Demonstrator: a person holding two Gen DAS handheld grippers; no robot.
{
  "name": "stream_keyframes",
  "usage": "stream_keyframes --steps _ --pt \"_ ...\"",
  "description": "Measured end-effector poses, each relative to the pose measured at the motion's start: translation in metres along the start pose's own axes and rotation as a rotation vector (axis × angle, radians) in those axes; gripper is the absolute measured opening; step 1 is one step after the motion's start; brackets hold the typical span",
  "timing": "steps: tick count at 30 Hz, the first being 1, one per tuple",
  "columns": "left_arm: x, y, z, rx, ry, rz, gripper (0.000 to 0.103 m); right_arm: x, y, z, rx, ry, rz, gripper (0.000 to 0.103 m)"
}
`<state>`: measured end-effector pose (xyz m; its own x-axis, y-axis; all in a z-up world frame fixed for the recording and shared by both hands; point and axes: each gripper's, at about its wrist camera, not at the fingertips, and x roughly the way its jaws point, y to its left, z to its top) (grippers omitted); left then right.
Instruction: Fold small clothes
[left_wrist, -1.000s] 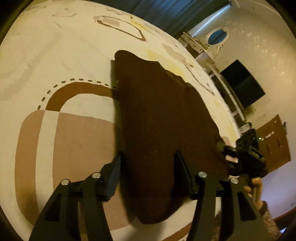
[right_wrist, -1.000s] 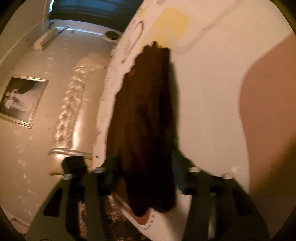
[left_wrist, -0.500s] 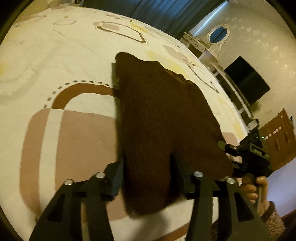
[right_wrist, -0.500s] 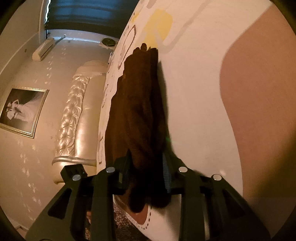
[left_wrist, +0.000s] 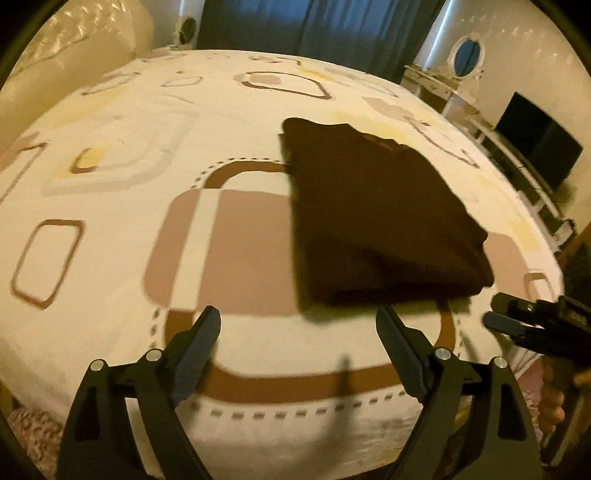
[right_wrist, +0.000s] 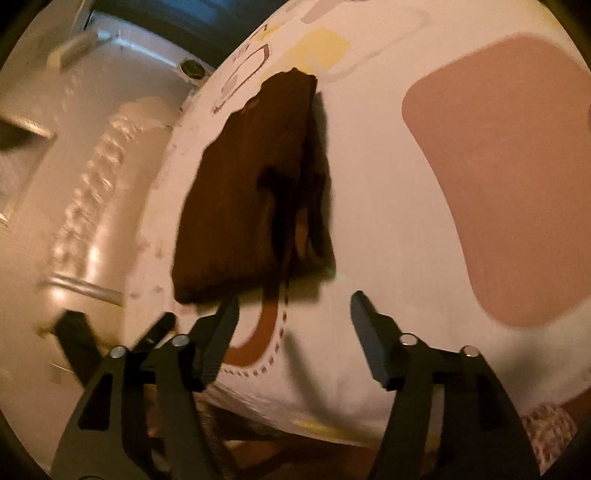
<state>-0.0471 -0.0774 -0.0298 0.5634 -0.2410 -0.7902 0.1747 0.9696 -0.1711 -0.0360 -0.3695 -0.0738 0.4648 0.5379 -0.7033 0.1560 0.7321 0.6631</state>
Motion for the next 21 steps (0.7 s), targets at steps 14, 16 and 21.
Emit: stream_keyframes --steps 14,16,21 --pt "-0.039 -0.024 -0.025 0.094 -0.088 0.084 0.086 -0.013 0.044 -0.045 -0.179 -0.13 -0.364 0.084" --pt "-0.043 -0.025 -0.027 0.092 -0.096 0.073 0.086 -0.011 0.045 -0.046 -0.187 -0.133 -0.371 0.084" --pt "-0.055 -0.026 -0.026 0.073 -0.123 0.073 0.086 -0.008 0.049 -0.051 -0.198 -0.151 -0.385 0.084"
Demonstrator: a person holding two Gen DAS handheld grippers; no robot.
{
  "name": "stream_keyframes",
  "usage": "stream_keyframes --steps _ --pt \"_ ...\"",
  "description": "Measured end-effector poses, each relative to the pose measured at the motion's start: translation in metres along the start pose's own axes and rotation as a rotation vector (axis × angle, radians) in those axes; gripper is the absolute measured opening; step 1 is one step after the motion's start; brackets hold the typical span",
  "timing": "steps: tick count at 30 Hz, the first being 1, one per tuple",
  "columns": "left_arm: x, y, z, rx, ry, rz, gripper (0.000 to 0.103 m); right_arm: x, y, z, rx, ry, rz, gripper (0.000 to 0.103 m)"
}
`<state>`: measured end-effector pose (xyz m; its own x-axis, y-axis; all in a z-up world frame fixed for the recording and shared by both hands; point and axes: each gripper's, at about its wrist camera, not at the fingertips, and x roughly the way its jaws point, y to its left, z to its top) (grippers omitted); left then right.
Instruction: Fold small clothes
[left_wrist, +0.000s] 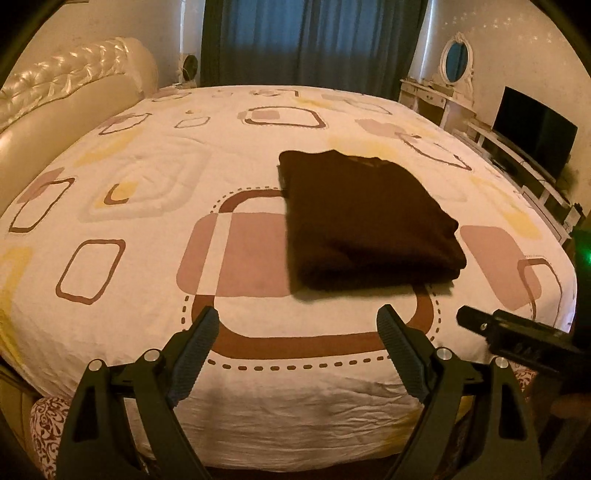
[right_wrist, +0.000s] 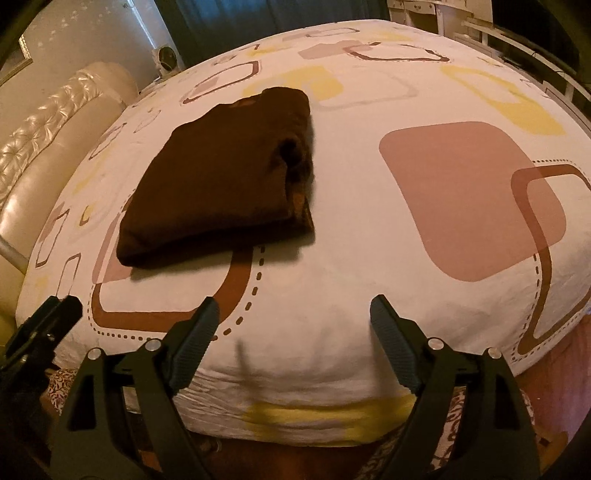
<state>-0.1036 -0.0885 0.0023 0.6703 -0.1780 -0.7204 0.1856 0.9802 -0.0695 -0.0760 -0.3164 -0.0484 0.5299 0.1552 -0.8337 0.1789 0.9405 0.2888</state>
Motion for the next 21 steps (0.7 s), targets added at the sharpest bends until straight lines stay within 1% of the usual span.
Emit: stream_keyframes --steps 5,9,14,21 --pt "-0.001 0.002 0.002 -0.006 0.0 0.008 0.086 0.002 0.005 -0.003 -0.029 -0.014 -0.02 0.084" --pt "0.002 0.003 0.002 -0.016 0.007 0.019 0.086 0.003 0.008 -0.005 -0.037 -0.014 -0.016 0.084" --pt "0.001 0.001 0.002 -0.008 0.003 0.027 0.086 0.001 0.016 -0.007 -0.087 -0.03 -0.028 0.084" --pt "0.0 0.0 0.001 -0.004 -0.006 0.034 0.086 0.003 0.018 -0.009 -0.093 -0.022 -0.024 0.084"
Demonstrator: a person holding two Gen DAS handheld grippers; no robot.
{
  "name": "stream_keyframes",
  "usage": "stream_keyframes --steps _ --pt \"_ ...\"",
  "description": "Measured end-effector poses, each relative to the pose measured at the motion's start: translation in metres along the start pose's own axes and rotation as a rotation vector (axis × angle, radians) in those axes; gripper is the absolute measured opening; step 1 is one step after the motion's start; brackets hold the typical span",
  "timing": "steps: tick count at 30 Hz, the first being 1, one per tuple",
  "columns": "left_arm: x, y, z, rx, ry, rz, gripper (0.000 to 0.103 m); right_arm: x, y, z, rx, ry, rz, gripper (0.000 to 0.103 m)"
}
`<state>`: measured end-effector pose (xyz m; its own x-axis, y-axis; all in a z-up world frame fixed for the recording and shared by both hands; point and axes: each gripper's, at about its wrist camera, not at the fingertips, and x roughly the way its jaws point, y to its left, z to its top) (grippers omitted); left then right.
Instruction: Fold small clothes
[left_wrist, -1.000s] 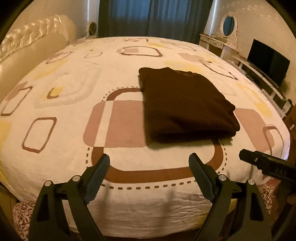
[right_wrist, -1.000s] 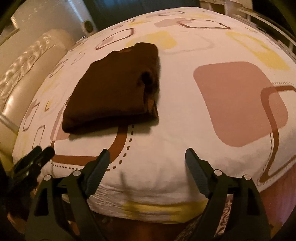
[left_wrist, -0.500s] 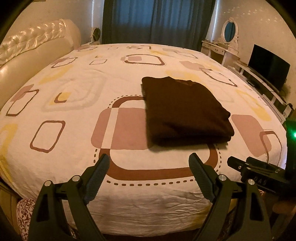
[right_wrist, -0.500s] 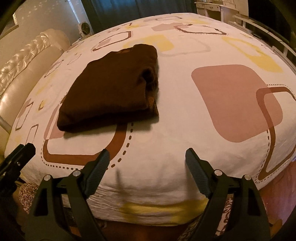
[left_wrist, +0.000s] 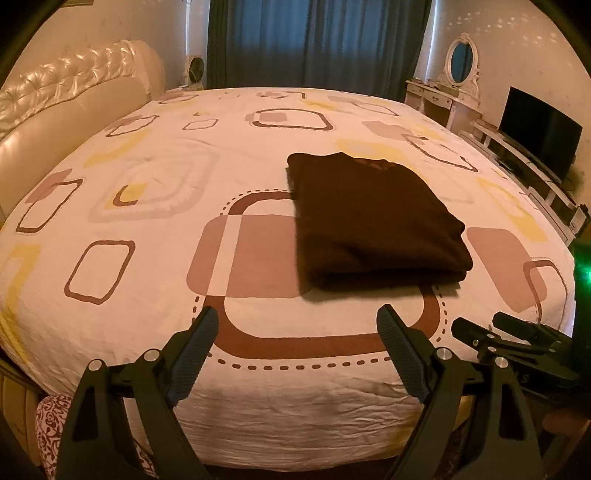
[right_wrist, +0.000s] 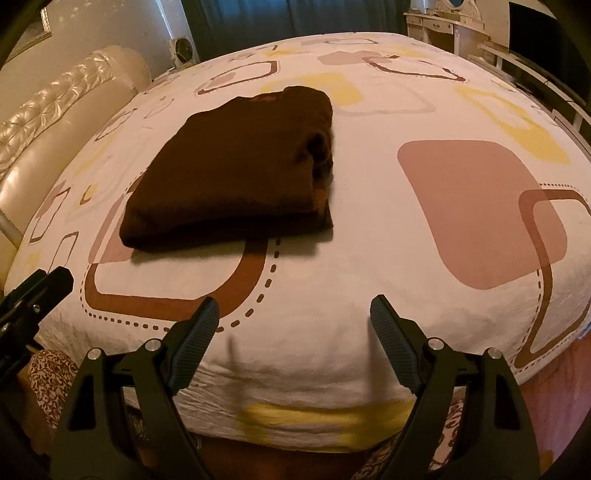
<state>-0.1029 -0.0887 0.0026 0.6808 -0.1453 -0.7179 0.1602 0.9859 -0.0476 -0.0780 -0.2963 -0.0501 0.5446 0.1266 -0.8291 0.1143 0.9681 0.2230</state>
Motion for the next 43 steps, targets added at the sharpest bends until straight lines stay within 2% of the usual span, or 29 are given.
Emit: stream_keyframes --steps 12,27,30,34,39,43 --pt "0.0 -0.004 0.0 0.041 -0.006 0.001 0.086 0.004 0.0 -0.003 0.0 0.015 0.002 0.084" --pt "0.003 -0.001 0.002 0.027 0.01 0.008 0.086 0.005 0.002 -0.005 0.001 0.026 0.012 0.084" --pt "0.005 -0.001 0.003 0.023 0.02 0.043 0.088 0.006 0.003 -0.006 0.003 0.027 0.016 0.084" --pt "0.003 0.001 0.009 0.031 -0.004 0.02 0.089 0.007 0.004 -0.008 0.008 0.034 0.027 0.084" --pt "0.006 0.043 0.045 -0.059 -0.055 0.022 0.089 0.0 -0.001 0.007 0.051 0.026 0.092 0.084" --pt "0.039 0.109 0.091 -0.198 -0.045 0.121 0.089 -0.003 -0.024 0.052 0.099 -0.055 0.078 0.087"
